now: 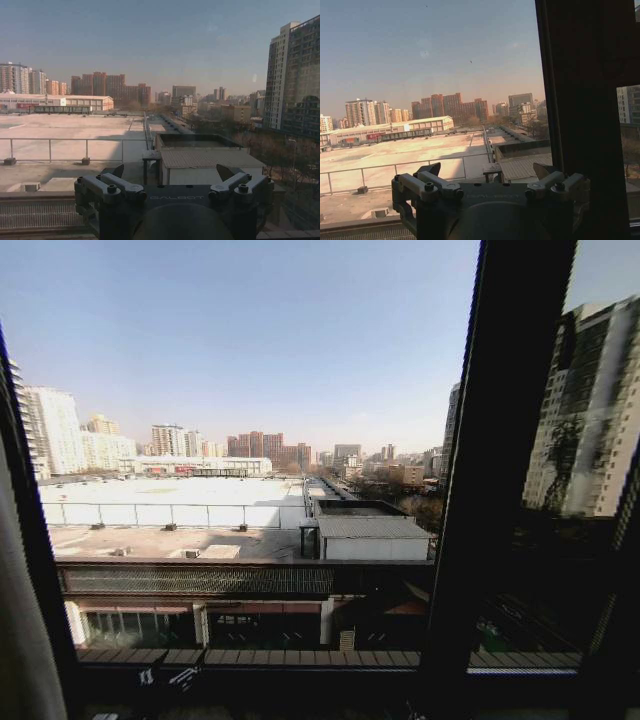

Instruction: Open the curtains by pulling them apart, changing their state from closed to fully open.

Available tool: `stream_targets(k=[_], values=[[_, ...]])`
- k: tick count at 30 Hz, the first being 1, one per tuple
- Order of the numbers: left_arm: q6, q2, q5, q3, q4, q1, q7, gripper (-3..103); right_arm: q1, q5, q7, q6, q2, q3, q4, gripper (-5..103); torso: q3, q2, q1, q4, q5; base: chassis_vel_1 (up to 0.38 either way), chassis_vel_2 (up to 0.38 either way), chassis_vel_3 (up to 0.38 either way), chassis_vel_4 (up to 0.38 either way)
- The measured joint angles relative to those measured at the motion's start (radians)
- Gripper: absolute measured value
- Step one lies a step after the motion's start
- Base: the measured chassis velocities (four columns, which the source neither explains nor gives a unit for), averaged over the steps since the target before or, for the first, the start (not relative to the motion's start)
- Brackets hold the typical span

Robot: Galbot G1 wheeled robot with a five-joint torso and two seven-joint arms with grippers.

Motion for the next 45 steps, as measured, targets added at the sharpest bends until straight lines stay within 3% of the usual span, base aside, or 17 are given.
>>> stream_targets(k=[3, 5, 7, 8, 10, 13, 17, 32, 36, 45], values=[[-0.005, -0.004, 0.043, -0.003, 0.000, -0.001, -0.005, 100, 0.003, 0.001, 0.002, -0.006, 0.000, 0.000, -0.002, 100, 0.000, 0.000, 0.000, -0.0003, 0.0001, 0.000, 0.000, 0.000, 0.000], [0.001, -0.008, 0.073, 0.004, -0.012, -0.002, -0.062, 100, 0.005, -0.005, 0.013, -0.008, 0.005, -0.002, -0.005, 100, 0.000, 0.000, 0.000, -0.0001, -0.0001, 0.000, 0.000, 0.000, 0.000], [0.018, -0.014, 0.087, 0.028, -0.034, -0.004, -0.169, 100, 0.006, -0.022, 0.032, -0.008, 0.017, -0.004, -0.008, 100, 0.000, 0.000, 0.000, -0.0003, 0.0001, 0.000, 0.000, 0.000, 0.000], [0.018, -0.014, 0.087, 0.028, -0.034, -0.004, -0.169, 100, 0.006, -0.022, 0.032, -0.008, 0.017, -0.004, -0.008, 100, 0.000, 0.000, 0.000, -0.0003, 0.0001, 0.000, 0.000, 0.000, 0.000], [0.018, -0.028, 0.091, 0.055, -0.045, -0.008, -0.259, 100, 0.007, -0.043, 0.055, -0.008, 0.028, -0.006, -0.010, 100, 0.000, 0.000, 0.000, -0.0005, 0.0001, 0.000, 0.000, 0.000, 0.000], [0.004, -0.039, 0.098, 0.069, -0.046, -0.001, -0.290, 100, 0.004, -0.051, 0.083, -0.006, 0.034, -0.019, -0.010, 100, 0.000, 0.000, 0.000, -0.0004, 0.0000, 0.000, 0.000, 0.000, 0.000], [-0.005, -0.042, 0.103, 0.066, -0.050, 0.011, -0.308, 100, -0.001, -0.054, 0.114, -0.001, 0.035, -0.036, -0.008, 100, 0.000, 0.000, 0.000, -0.0002, -0.0001, 0.000, 0.000, 0.000, 0.000], [-0.012, -0.036, 0.071, 0.048, -0.072, 0.031, -0.313, 100, -0.015, -0.094, 0.099, 0.048, 0.059, -0.028, 0.008, 100, 0.000, 0.000, 0.000, -0.0003, -0.0001, 0.000, 0.000, 0.000, 0.000], [-0.013, -0.031, 0.066, 0.046, -0.072, 0.031, -0.311, 100, -0.022, -0.082, 0.086, 0.049, 0.044, -0.020, 0.020, 100, 0.000, 0.000, 0.000, -0.0003, 0.0000, 0.000, 0.000, 0.000, 0.000], [-0.014, -0.014, 0.035, 0.033, -0.070, 0.031, -0.309, 100, -0.013, 0.009, 0.098, 0.049, -0.077, 0.045, 0.024, 100, 0.000, 0.000, 0.000, -0.0002, 0.0001, 0.000, 0.000, 0.000, 0.000]])
